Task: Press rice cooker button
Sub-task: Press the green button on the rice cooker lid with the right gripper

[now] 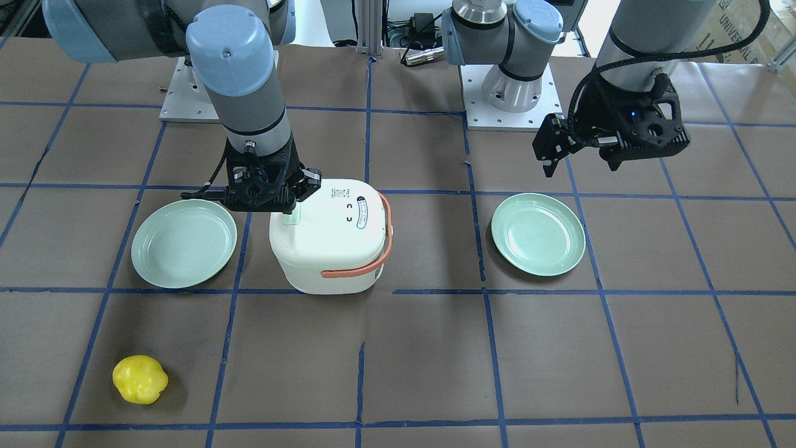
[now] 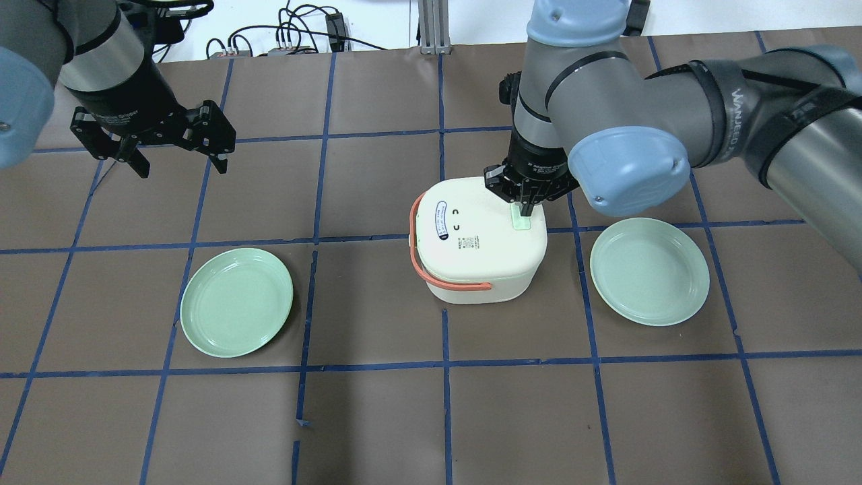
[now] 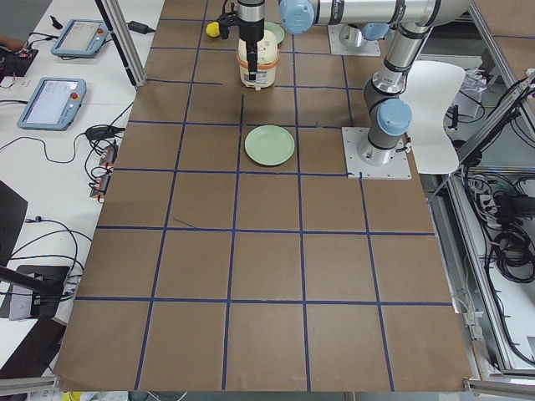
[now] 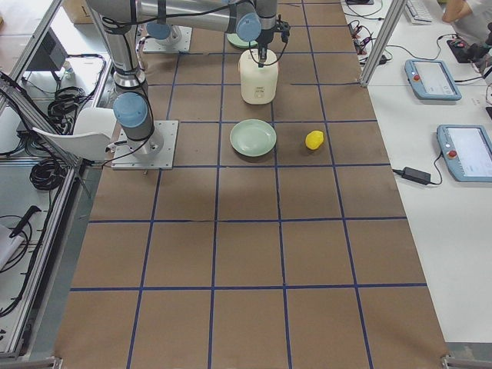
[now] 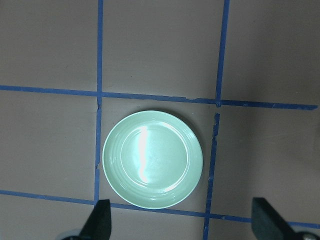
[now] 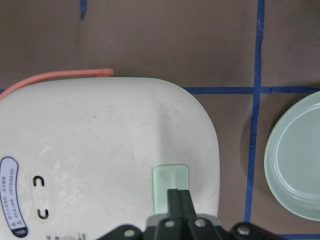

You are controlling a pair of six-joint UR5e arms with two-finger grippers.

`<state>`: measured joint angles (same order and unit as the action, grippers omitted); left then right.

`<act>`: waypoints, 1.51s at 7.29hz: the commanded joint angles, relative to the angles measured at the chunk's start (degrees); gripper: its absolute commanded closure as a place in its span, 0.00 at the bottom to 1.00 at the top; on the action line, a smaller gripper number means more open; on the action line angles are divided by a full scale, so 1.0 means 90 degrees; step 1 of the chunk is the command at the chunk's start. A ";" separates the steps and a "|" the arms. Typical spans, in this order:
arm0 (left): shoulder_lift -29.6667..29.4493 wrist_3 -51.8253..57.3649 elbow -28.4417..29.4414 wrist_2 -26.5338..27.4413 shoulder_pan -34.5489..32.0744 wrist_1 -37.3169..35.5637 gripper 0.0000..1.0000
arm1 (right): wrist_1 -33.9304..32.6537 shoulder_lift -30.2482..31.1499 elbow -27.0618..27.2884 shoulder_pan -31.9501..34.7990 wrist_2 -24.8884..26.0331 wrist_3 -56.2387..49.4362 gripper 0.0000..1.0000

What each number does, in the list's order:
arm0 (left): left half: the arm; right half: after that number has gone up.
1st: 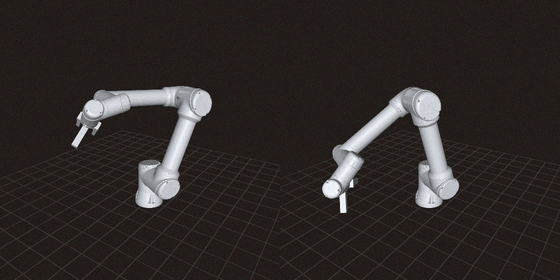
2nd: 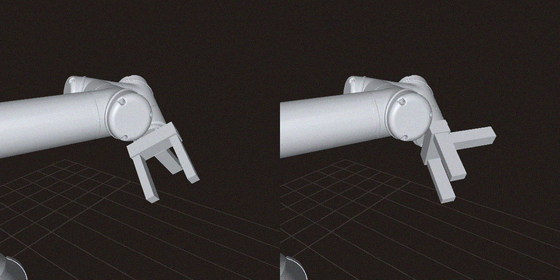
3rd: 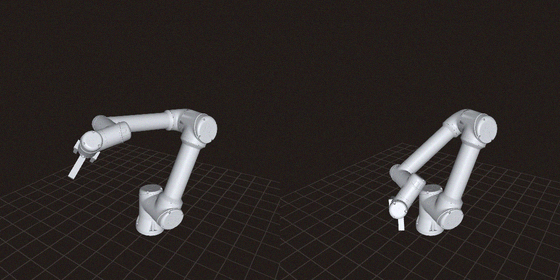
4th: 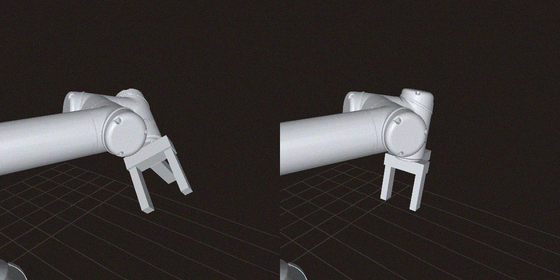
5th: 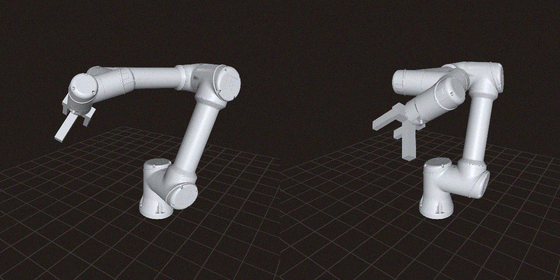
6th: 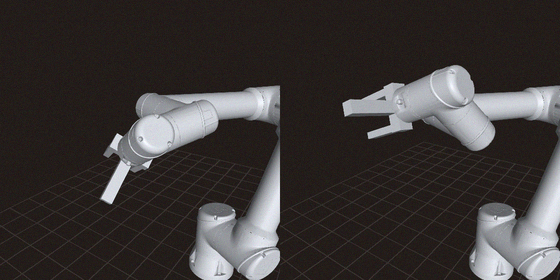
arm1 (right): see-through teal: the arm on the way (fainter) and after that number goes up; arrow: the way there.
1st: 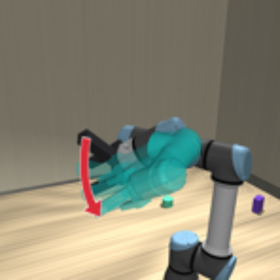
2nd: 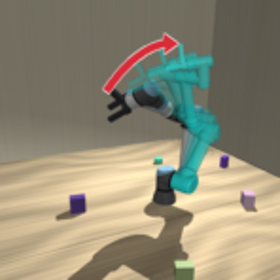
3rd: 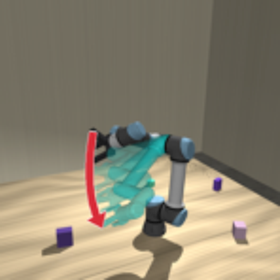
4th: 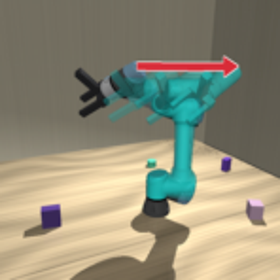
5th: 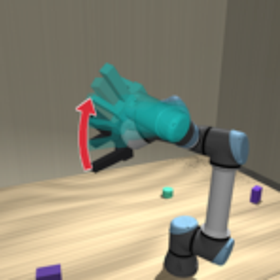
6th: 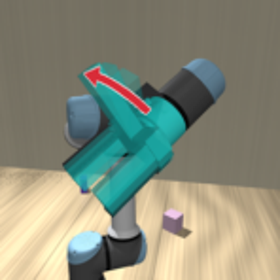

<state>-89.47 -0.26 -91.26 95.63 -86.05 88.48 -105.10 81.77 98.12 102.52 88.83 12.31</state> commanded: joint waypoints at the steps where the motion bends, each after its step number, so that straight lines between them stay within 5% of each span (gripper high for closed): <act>1: 0.0000 0.0000 -0.0007 0.0000 0.0000 0.0003 0.00 | -0.0041 -0.0004 0.0035 0.0024 0.0013 -0.0019 0.96; 11: 0.0000 0.0000 -0.0007 0.0000 0.0000 0.0003 0.00 | -0.0168 -0.0111 0.0035 -0.0005 0.0003 -0.0049 0.95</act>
<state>-89.47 -0.26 -91.24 95.63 -86.05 88.51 -106.61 80.86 98.21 102.39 88.86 11.93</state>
